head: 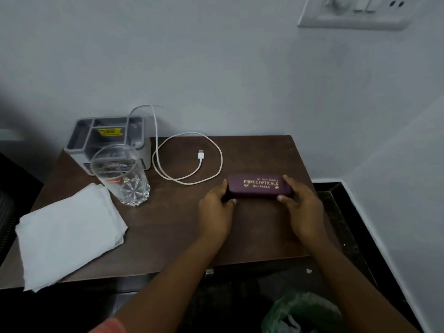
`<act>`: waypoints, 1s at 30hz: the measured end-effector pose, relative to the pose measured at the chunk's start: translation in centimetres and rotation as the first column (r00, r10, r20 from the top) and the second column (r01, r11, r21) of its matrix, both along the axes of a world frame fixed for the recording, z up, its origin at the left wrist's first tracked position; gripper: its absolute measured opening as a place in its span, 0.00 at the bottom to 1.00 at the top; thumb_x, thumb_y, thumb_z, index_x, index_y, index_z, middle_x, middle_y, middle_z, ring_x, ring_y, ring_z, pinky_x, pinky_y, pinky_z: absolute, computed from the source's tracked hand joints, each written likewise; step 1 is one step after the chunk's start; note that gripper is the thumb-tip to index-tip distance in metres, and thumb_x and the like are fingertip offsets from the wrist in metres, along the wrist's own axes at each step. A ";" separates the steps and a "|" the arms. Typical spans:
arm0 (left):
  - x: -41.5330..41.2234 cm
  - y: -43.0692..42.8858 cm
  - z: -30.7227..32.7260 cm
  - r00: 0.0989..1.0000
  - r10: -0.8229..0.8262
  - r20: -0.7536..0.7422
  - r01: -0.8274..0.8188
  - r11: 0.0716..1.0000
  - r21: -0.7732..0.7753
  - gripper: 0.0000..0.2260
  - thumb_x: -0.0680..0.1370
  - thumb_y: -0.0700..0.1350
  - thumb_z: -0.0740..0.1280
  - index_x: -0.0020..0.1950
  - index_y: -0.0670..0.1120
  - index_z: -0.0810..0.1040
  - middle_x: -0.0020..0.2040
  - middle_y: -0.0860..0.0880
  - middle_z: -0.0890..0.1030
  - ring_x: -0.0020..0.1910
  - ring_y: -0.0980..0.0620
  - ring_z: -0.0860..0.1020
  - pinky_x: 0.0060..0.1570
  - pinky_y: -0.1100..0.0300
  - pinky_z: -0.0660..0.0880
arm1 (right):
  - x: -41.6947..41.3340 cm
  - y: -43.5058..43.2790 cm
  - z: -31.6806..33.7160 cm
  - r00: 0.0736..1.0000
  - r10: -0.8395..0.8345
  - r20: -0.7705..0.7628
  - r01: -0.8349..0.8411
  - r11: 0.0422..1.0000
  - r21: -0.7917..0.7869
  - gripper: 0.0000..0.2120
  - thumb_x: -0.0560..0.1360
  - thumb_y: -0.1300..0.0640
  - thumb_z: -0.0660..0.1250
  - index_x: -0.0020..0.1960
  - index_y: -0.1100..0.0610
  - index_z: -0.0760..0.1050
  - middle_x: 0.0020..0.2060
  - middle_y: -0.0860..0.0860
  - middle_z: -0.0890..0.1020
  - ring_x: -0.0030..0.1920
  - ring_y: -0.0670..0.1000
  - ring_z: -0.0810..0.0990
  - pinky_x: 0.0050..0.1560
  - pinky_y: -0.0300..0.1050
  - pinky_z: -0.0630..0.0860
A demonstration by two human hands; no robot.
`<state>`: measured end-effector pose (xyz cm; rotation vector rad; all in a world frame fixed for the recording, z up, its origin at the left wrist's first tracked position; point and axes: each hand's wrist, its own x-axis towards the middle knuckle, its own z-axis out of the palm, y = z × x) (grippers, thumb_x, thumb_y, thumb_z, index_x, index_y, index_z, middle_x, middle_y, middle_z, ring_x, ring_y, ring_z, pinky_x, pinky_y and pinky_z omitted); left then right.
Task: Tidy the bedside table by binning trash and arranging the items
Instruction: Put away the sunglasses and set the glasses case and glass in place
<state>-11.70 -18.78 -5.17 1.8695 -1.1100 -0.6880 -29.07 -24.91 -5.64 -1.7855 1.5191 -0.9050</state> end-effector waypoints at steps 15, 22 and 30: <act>0.6 -8.9 -1.4 0.924 -0.254 0.285 0.238 0.967 0.089 0.29 0.77 0.34 0.58 0.77 0.42 0.52 0.76 0.43 0.60 0.71 0.43 0.64 0.66 0.58 0.61 | 1.1 -10.3 -1.5 0.997 -0.060 -0.044 0.056 0.994 -0.092 0.22 0.73 0.64 0.69 0.65 0.57 0.73 0.59 0.60 0.78 0.60 0.56 0.76 0.56 0.27 0.62; 0.8 -9.6 -1.4 0.926 -0.287 0.244 0.262 0.956 0.131 0.33 0.76 0.35 0.62 0.77 0.43 0.48 0.75 0.43 0.61 0.72 0.44 0.64 0.66 0.58 0.62 | 1.1 -10.5 -1.8 0.995 -0.086 0.054 0.089 0.994 -0.065 0.27 0.72 0.66 0.69 0.70 0.55 0.68 0.63 0.54 0.75 0.63 0.52 0.74 0.55 0.18 0.61; 3.1 3.8 1.1 0.982 -0.115 0.151 0.143 0.971 -0.190 0.27 0.75 0.39 0.68 0.73 0.51 0.65 0.63 0.52 0.77 0.54 0.60 0.77 0.54 0.75 0.69 | 2.7 -4.7 -2.8 0.923 -0.261 0.282 0.275 0.961 -0.011 0.30 0.73 0.67 0.67 0.72 0.53 0.64 0.66 0.55 0.71 0.63 0.49 0.72 0.64 0.48 0.72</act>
